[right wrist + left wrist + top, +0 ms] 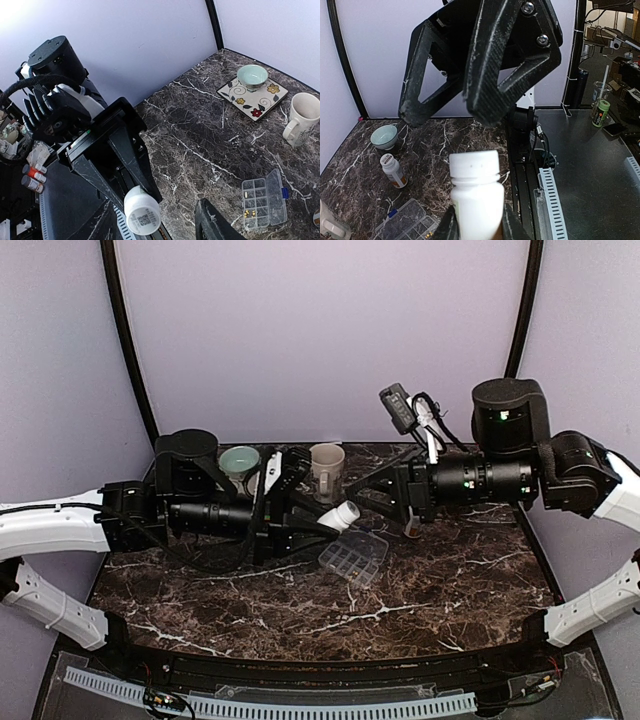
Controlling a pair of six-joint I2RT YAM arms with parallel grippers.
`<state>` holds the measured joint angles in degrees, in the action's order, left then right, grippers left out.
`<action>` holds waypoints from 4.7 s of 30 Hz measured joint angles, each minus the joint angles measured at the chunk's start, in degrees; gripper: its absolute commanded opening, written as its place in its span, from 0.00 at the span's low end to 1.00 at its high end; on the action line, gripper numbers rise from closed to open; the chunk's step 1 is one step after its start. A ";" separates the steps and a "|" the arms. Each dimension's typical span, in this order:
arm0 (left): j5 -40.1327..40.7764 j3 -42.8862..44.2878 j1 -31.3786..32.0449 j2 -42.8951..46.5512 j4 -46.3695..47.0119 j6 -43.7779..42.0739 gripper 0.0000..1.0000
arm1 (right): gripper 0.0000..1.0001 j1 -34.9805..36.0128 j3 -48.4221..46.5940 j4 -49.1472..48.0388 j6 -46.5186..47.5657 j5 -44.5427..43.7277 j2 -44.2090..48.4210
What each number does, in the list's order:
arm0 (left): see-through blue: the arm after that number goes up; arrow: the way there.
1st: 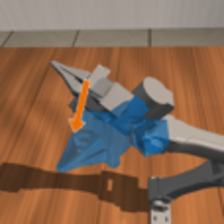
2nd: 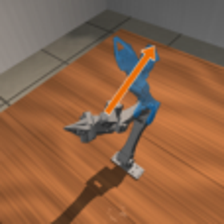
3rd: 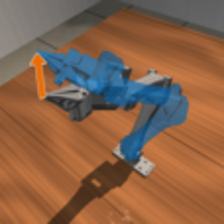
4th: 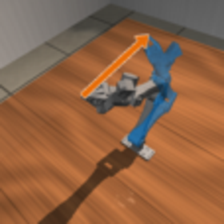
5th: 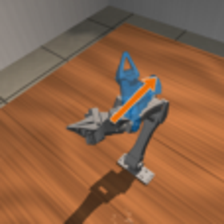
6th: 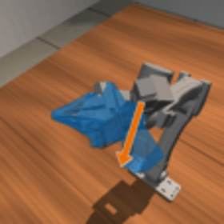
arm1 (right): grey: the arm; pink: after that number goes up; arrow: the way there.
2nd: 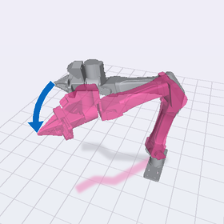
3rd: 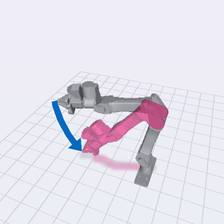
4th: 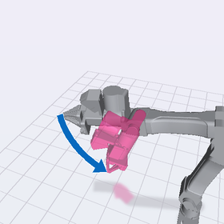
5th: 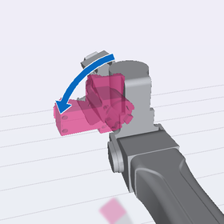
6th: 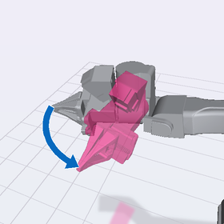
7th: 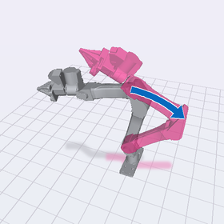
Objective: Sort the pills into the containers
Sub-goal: Screw the lid of the pill bottle onto the pill bottle, then pass from the left arm to the right, then place the pill bottle at the center of the board.
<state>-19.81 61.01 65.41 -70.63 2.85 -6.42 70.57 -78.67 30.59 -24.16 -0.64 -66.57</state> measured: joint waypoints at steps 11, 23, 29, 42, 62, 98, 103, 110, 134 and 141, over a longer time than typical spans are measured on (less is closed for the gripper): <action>-2.25 0.02 -1.03 -0.31 -0.11 0.79 0.00 | 0.53 1.29 0.00 0.15 0.15 2.03 -1.95; -2.97 0.02 -1.09 -0.31 -0.11 0.92 0.00 | 0.26 1.79 -0.04 1.18 0.37 2.43 -3.61; -3.37 0.02 -1.18 -0.28 -0.26 0.68 0.00 | 0.06 1.81 -0.24 1.31 -0.57 3.23 -3.78; 5.22 -1.70 -0.09 1.05 0.22 -2.64 0.00 | 0.00 1.03 -5.70 5.68 -11.96 1.29 -8.83; 61.70 -7.96 12.63 -11.78 27.12 -29.62 0.00 | 0.00 -4.28 -10.05 9.09 -30.58 -5.95 -17.73; 65.24 -13.44 14.21 3.52 27.28 -15.80 0.72 | 0.00 -9.18 -4.59 13.29 -20.70 -21.88 -17.07; 65.35 -13.73 12.37 3.80 23.78 -11.02 0.72 | 0.00 -12.66 -1.14 17.90 -19.82 -29.57 -13.05; 62.47 -13.73 5.38 5.86 15.34 0.07 0.72 | 0.00 -18.49 4.04 21.99 -20.04 -35.91 -8.66; 60.76 -18.97 3.45 7.82 11.98 8.66 0.72 | 0.00 -40.70 24.24 4.31 -13.53 -28.89 -18.03; 60.30 -19.56 2.97 7.58 12.31 8.90 0.72 | 0.00 -43.23 22.82 0.63 -11.63 -26.73 -22.56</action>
<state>40.49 41.45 68.38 -63.05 15.16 2.48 27.33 -55.86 31.22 -35.79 -27.38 -89.12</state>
